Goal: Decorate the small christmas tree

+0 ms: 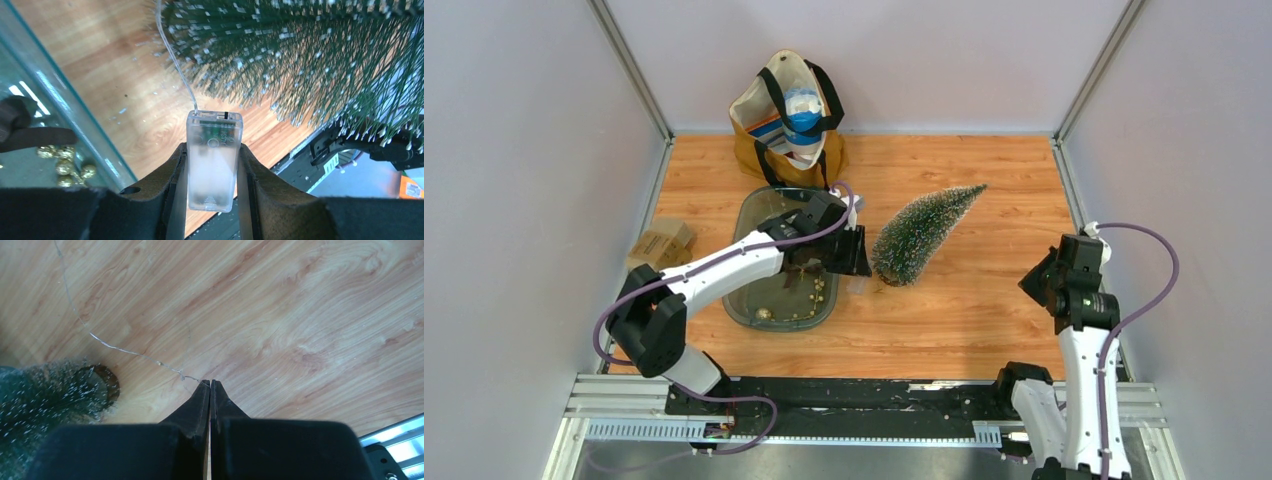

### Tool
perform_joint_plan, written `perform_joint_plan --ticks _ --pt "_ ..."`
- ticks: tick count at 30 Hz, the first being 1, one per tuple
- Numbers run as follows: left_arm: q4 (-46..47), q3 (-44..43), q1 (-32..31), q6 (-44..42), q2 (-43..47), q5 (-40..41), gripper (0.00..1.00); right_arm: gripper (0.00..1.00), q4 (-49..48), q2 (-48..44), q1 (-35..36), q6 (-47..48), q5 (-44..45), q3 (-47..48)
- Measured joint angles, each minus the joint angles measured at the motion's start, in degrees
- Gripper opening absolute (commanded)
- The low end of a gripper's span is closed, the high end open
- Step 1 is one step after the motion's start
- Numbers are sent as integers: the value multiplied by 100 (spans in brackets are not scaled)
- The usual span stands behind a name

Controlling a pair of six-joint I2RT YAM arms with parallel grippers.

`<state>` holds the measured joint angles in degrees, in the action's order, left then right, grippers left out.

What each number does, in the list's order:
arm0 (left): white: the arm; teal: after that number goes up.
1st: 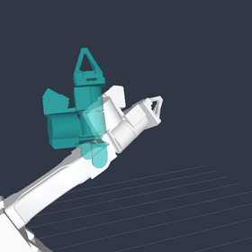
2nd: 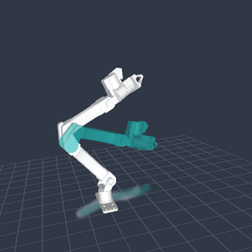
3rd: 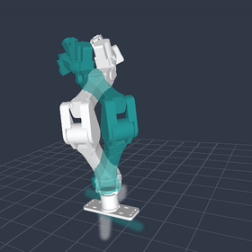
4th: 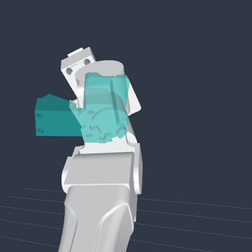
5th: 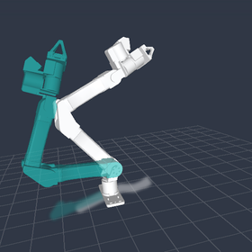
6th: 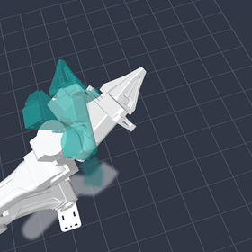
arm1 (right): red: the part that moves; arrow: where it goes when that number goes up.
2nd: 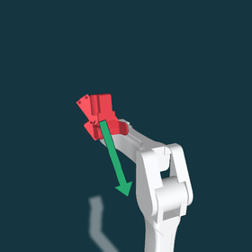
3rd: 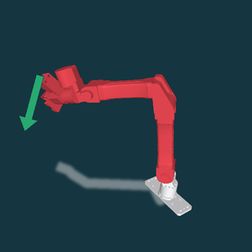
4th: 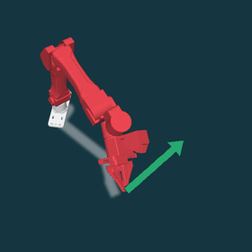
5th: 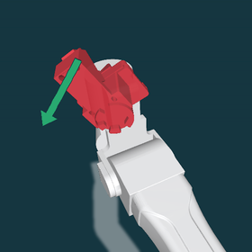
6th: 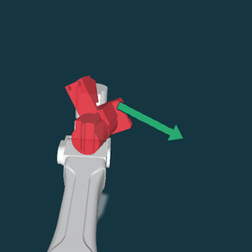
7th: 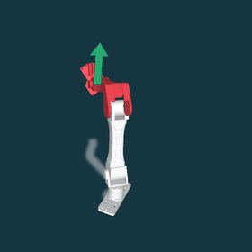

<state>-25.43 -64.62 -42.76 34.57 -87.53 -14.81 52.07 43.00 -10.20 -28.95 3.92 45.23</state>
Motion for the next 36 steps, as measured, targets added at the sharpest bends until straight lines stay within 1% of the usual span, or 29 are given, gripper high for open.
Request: perform_joint_plan --ticks 3,9,15,17,19,21,23,24,25,29,36 --pt "111 160 -177 136 37 31 1 0 190 -317 0 -157 -269 0" --pt "433 525 -428 409 162 81 5 0 542 -911 0 -466 -876 -103" --pt "988 944 -673 758 177 81 13 0 970 -1370 0 -584 -1259 -116" --pt "1182 1047 -739 855 177 79 16 0 1130 -1453 0 -599 -1416 -116" --pt "1381 1145 -778 962 177 74 25 0 1250 -1521 0 -612 -1574 -116" --pt "1572 1228 -789 1060 177 72 29 0 1375 -1596 0 -621 -1779 -116" --pt "1703 1274 -796 1121 177 61 37 0 1543 -1668 0 -619 -1965 -114" --pt "1753 1287 -793 1147 177 59 39 0 1633 -1707 0 -616 -2059 -111" --pt "1803 1296 -798 1163 177 57 44 0 1720 -1744 0 -614 -2151 -101" --pt "1902 1320 -826 1189 157 35 49 0 2063 -1827 0 -549 -2439 15" --pt "1978 1394 -922 1237 -2 33 53 0 2415 -1893 0 -420 -2715 282"
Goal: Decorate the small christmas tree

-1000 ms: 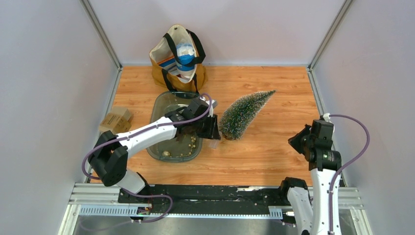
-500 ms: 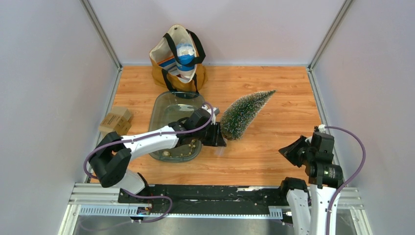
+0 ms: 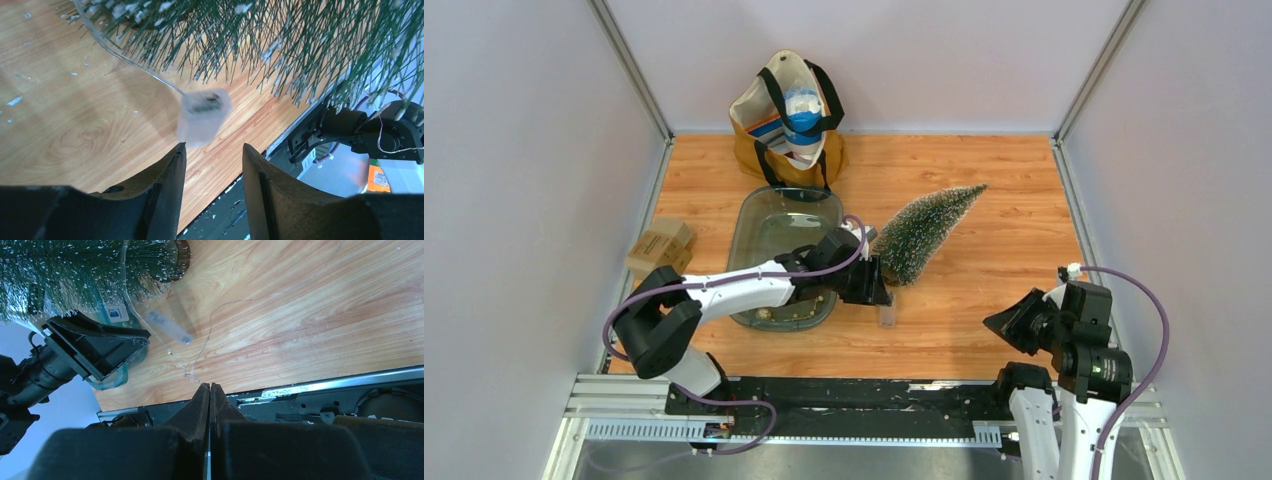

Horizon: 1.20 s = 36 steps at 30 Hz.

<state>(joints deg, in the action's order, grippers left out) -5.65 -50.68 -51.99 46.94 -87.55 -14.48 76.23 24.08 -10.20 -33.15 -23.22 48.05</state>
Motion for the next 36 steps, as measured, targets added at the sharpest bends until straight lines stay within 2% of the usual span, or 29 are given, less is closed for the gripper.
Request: perform_joint_plan --ticks 10,14,19,24,30,36 --pt "2 232 -153 26 92 212 56 0 111 -33 0 17 -155 157" --pt "-302 507 -249 7 726 605 56 0 111 -33 0 20 -258 374" --pt "-684 520 -431 -164 1853 1211 56 0 111 -35 0 59 -350 590" --pt "-800 520 -590 -382 2557 1624 58 0 111 -116 0 85 -448 699" --pt "-715 522 -1058 -697 2439 1840 58 0 111 -212 0 173 -748 715" --pt "-407 197 -1958 -1303 1615 1941 59 0 111 -212 0 254 -1058 715"
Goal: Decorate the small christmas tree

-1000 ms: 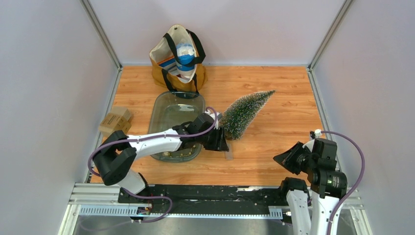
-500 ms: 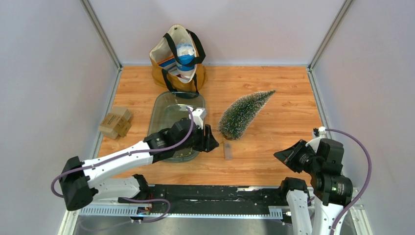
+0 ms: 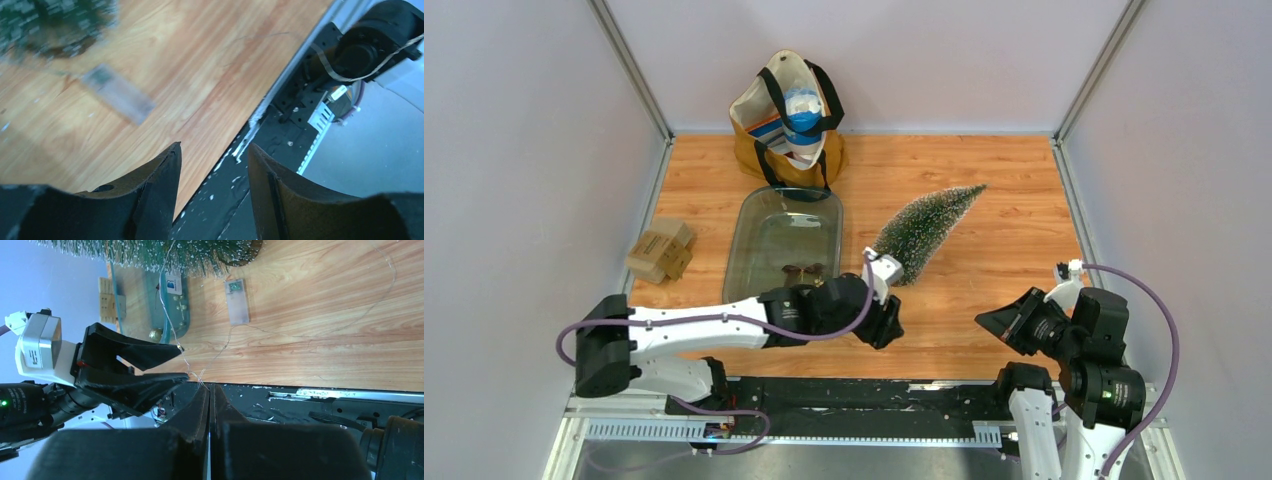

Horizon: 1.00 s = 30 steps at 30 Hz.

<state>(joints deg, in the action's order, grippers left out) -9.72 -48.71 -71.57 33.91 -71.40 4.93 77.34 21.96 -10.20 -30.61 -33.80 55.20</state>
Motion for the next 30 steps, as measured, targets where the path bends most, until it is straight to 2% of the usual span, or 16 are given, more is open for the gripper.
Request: perform_joint_plan --ticks 7,11,17,24,28,30 --pt "721 -634 -566 -378 -1143 83 60 0 0 0 0 70 -310 4" --pt "1276 -422 -669 -160 -1438 297 66 0 0 0 0 96 -417 4" --pt "1810 -28 -713 160 -1512 778 66 0 0 -35 0 116 -553 7" --pt "2601 46 -767 350 -2052 1169 67 0 0 -46 0 153 -706 92" --pt "2868 96 -776 505 -2328 1220 64 0 0 -46 0 155 -732 129" --pt "2951 133 -782 592 -2409 1250 57 0 0 -48 0 155 -756 138"
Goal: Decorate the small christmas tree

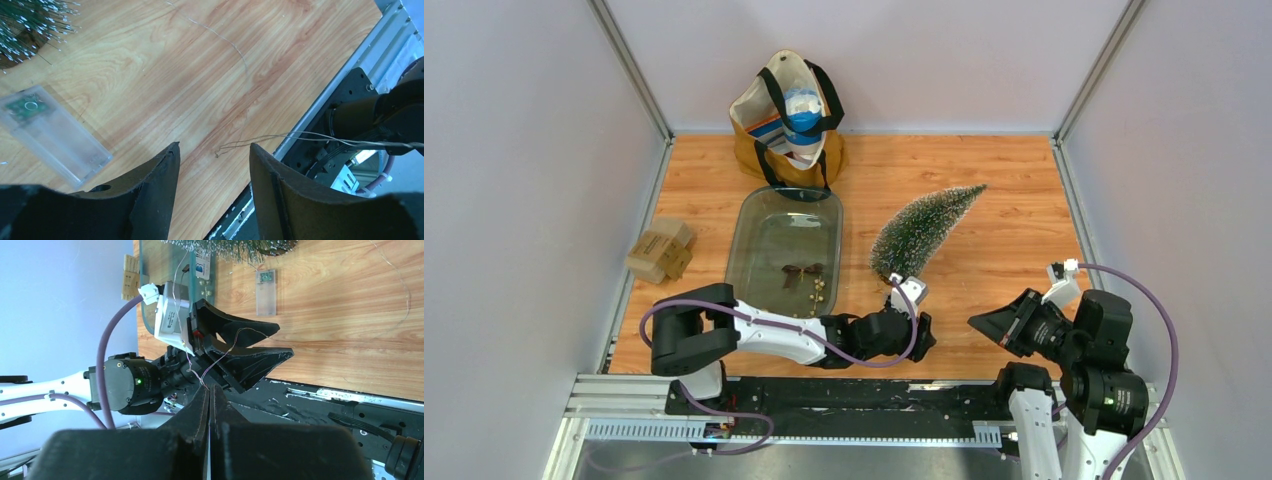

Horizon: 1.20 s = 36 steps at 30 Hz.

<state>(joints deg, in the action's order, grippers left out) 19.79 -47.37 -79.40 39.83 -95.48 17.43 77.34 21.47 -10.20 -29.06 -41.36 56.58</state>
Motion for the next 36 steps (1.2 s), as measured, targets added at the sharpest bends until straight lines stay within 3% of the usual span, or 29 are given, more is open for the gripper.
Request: perform_joint_plan --ticks 5,12,23,31,36 --pt "195 24 -2 140 -142 111 30 0 0 -26 0 2 -39 7" --pt "328 24 -2 144 -146 122 1 0 0 -101 0 7 -48 4" --pt "59 131 -9 28 273 -247 0 0 0 -131 0 4 350 -232" --pt "-1657 120 -251 76 1456 -949 0 0 -2 -254 0 85 1467 -664" --pt "-2682 120 -310 236 2280 -1384 0 0 7 -474 0 103 1637 -1290"
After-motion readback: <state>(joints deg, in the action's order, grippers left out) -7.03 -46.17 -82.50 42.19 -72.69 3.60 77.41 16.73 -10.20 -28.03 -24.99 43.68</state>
